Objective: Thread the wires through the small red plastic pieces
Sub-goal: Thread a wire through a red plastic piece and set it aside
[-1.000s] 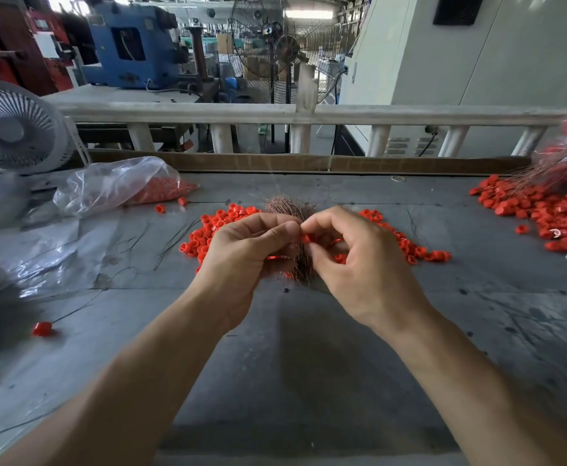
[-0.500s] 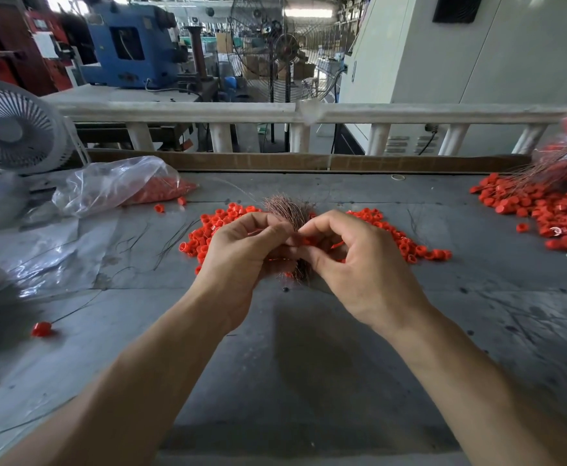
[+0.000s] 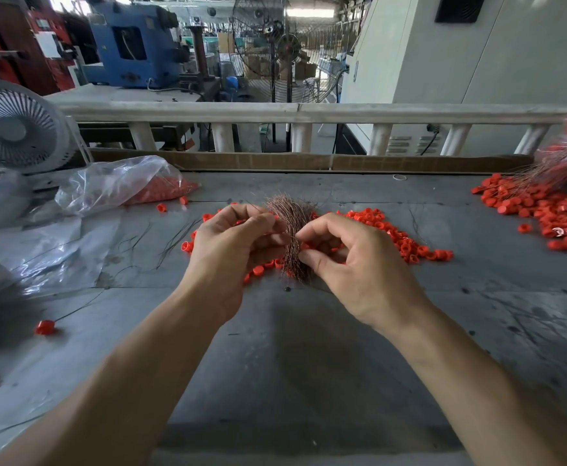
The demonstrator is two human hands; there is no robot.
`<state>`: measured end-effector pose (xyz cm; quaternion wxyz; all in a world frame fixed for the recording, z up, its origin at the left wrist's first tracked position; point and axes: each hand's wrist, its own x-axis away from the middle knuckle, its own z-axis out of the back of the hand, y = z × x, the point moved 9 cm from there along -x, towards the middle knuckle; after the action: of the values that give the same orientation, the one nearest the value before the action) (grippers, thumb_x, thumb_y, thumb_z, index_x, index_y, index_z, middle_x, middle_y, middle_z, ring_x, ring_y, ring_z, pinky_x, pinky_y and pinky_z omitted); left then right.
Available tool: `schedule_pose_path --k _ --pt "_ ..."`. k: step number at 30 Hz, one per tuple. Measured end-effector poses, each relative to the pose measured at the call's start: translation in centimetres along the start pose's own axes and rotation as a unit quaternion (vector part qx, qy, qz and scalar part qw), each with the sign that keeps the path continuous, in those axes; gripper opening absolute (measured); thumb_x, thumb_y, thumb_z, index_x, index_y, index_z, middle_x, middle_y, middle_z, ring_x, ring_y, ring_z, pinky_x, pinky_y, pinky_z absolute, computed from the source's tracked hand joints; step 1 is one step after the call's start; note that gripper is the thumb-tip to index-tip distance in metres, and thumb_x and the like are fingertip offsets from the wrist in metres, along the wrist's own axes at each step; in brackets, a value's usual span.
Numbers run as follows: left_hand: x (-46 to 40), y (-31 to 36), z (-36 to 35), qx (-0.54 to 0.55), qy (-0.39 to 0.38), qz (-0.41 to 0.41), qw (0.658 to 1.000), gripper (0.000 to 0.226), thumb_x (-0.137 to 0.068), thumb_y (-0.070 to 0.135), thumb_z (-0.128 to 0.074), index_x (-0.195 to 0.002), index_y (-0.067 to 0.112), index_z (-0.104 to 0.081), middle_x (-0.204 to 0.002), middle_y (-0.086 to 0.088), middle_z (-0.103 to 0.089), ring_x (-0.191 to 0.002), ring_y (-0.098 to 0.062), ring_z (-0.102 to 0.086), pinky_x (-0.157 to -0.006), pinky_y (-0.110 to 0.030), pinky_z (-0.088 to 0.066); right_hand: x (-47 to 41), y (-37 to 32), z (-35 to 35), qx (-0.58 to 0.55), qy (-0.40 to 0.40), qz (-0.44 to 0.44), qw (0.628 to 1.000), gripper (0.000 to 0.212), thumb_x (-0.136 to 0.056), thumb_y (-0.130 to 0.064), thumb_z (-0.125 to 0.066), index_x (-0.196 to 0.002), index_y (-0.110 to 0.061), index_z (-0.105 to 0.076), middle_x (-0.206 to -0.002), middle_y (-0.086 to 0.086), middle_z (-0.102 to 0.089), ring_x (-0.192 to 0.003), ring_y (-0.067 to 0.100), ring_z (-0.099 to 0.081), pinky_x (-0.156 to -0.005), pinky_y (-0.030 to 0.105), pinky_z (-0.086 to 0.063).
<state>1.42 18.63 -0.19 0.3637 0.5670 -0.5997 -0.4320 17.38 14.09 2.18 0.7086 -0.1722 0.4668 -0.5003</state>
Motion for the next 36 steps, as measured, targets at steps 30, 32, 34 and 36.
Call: schedule_pose_path --k 30,32,34,36 --pt "-0.6 0.5 1.8 -0.125 0.048 -0.016 0.991 0.010 -0.099 0.007 -0.061 -0.096 0.009 -0.070 -0.083 -0.009 -0.075 -0.070 -0.020 -0.068 -0.065 -0.032 -0.058 1.8 12.9 15.4 0.250 0.188 -0.355 0.881 0.016 -0.078 -0.029 -0.085 -0.078 -0.026 -0.070 -0.085 0.004 -0.074 -0.077 0.029 -0.069 -0.076 0.036 -0.054" --pt "-0.7 0.4 1.9 -0.139 0.048 -0.016 0.989 0.010 -0.099 0.008 -0.062 -0.094 0.010 -0.071 -0.084 -0.009 -0.076 -0.070 -0.019 -0.069 -0.065 -0.032 -0.058 2.0 13.4 15.2 0.250 0.177 -0.372 0.876 0.018 -0.079 -0.029 -0.085 -0.074 -0.025 -0.068 -0.079 0.002 -0.072 -0.074 0.028 -0.067 -0.073 0.034 -0.052" --pt "-0.7 0.4 1.9 -0.148 0.047 -0.017 0.988 0.009 -0.099 0.009 -0.062 -0.095 0.010 -0.071 -0.083 -0.008 -0.076 -0.068 -0.017 -0.069 -0.065 -0.031 -0.058 2.0 13.8 15.2 0.259 0.165 -0.383 0.871 0.021 -0.079 -0.028 -0.085 -0.070 -0.026 -0.066 -0.080 0.003 -0.072 -0.075 0.026 -0.066 -0.072 0.032 -0.048" --pt "-0.8 0.3 1.9 -0.154 0.048 -0.018 0.987 0.008 -0.098 0.010 -0.063 -0.095 0.009 -0.071 -0.081 -0.008 -0.076 -0.067 -0.017 -0.068 -0.064 -0.032 -0.058 2.0 14.1 15.3 0.266 0.158 -0.392 0.866 0.024 -0.080 -0.027 -0.085 -0.067 -0.026 -0.064 -0.078 0.002 -0.071 -0.073 0.025 -0.063 -0.073 0.031 -0.047"
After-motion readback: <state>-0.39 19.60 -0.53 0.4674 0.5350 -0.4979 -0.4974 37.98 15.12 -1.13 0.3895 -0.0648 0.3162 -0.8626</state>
